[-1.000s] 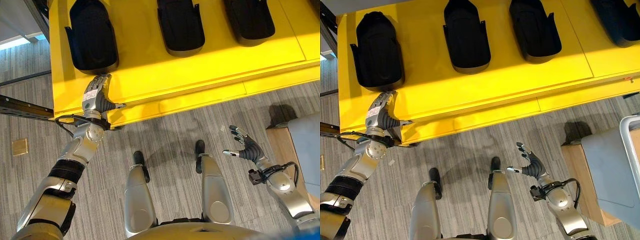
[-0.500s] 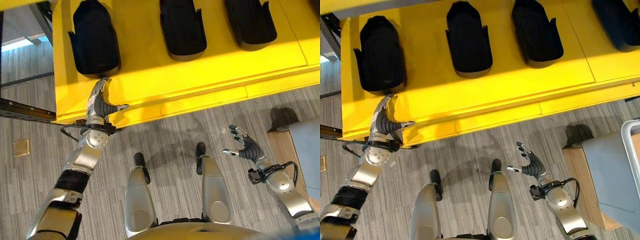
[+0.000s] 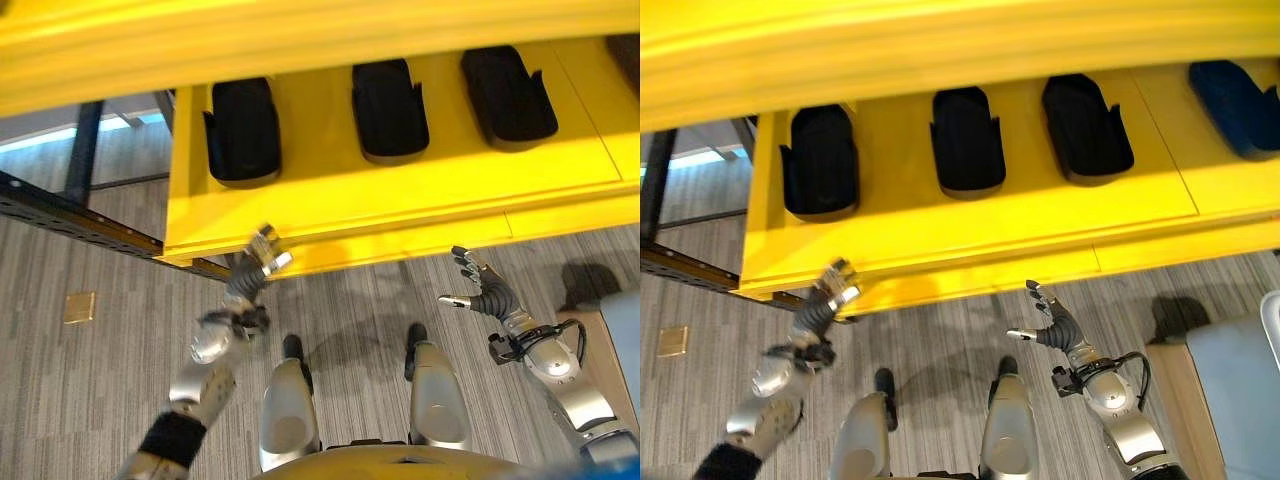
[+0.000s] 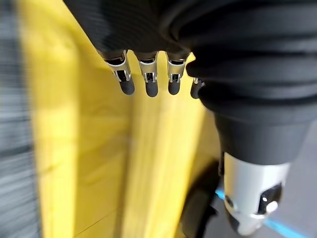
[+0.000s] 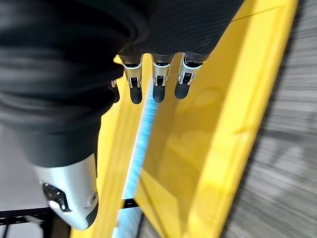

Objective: Move parts from the plastic box to the shelf.

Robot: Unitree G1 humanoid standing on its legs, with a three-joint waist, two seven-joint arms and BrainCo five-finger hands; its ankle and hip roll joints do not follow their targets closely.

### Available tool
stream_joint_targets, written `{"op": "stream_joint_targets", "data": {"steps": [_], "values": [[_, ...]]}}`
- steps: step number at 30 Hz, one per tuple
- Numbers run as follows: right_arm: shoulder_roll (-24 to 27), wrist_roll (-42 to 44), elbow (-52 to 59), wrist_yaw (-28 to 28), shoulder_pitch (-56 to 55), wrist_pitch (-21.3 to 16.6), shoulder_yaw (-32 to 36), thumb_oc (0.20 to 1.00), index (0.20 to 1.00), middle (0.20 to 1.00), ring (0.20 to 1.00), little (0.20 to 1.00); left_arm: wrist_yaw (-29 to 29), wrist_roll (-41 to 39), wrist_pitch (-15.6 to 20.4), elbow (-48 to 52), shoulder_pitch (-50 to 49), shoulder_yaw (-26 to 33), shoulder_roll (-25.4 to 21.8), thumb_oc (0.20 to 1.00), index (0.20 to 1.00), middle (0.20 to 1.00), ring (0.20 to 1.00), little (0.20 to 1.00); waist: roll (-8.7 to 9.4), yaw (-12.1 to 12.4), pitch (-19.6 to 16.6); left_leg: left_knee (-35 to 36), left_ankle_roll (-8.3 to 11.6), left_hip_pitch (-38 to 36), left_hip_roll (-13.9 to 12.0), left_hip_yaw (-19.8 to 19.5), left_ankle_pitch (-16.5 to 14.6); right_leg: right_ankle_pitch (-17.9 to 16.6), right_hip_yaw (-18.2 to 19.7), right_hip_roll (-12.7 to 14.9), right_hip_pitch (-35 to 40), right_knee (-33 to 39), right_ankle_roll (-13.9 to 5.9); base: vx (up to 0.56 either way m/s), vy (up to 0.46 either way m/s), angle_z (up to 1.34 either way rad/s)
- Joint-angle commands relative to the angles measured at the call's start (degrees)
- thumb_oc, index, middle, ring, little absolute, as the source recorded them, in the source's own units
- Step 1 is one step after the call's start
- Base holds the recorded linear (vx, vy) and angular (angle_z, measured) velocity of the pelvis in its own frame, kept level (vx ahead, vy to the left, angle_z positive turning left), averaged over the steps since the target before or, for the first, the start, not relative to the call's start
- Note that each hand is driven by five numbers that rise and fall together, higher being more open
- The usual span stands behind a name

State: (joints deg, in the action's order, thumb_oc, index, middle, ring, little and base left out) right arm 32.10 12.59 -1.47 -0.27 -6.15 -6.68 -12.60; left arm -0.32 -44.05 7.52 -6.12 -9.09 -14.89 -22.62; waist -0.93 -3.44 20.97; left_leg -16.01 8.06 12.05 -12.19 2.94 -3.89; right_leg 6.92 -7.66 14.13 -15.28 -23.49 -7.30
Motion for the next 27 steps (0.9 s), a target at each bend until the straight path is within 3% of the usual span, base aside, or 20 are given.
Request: {"op": "stream_joint_targets", "data": {"steps": [1, 8, 15, 27], "values": [[-0.81, -0.35, 2.04, -0.42, 0.43, -3.51, 0.18, 1.0, 1.0, 1.0, 1.0, 1.0, -2.03, -0.92, 2.75, 4.1, -0.54, 0.98, -1.94, 1.0, 1.0, 1.0, 1.0, 1.0, 0.39, 0.75, -4.36, 5.47, -1.72, -1.9, -0.55, -0.59, 4.63, -2.85, 0.27, 0.45, 4.34, 4.5, -2.96, 0.03, -0.005, 0.26], [-1.87, 0.3, 2.38, 0.71, -1.76, -3.51, 1.45, 1.0, 1.0, 1.0, 1.0, 1.0, -3.91, 1.58, 3.15, 3.89, -4.11, 4.09, -1.7, 1.0, 1.0, 1.0, 1.0, 1.0, -0.22, 1.01, -11.18, 15.17, -1.83, -9.01, -0.28, 0.59, 7.46, -5.66, -1.82, 0.43, 12.03, 15.31, -3.74, 0.05, -0.008, 0.05], [-3.65, 0.66, 1.98, 0.9, -2.31, -3.29, 0.98, 1.0, 1.0, 1.0, 1.0, 1.0, -3.4, 4.6, 3.8, 3.37, -4.93, 4.78, -0.55, 1.0, 1.0, 1.0, 1.0, 1.0, -0.28, 1.15, -15.47, 21.01, -1.4, -12.47, 0.19, 2.19, 9.09, -8.05, -3.34, 0.71, 16.2, 21.73, -4.36, 0.06, 0.004, 0.0], [-4.76, 1.38, 2.11, 1.71, -3.57, -2.88, 0.03, 1.0, 1.0, 1.0, 1.0, 1.0, -2.72, 7.87, 4.0, 1.91, -6.06, 6.25, 0.81, 1.0, 1.0, 1.0, 1.0, 1.0, 0.37, 1.11, -17.48, 21.01, -1.68, -13.95, 0.33, 3.86, 8.06, -9.84, -2.85, 0.92, 17.54, 24.77, -4.85, 0.01, 0.002, -0.04]]}}
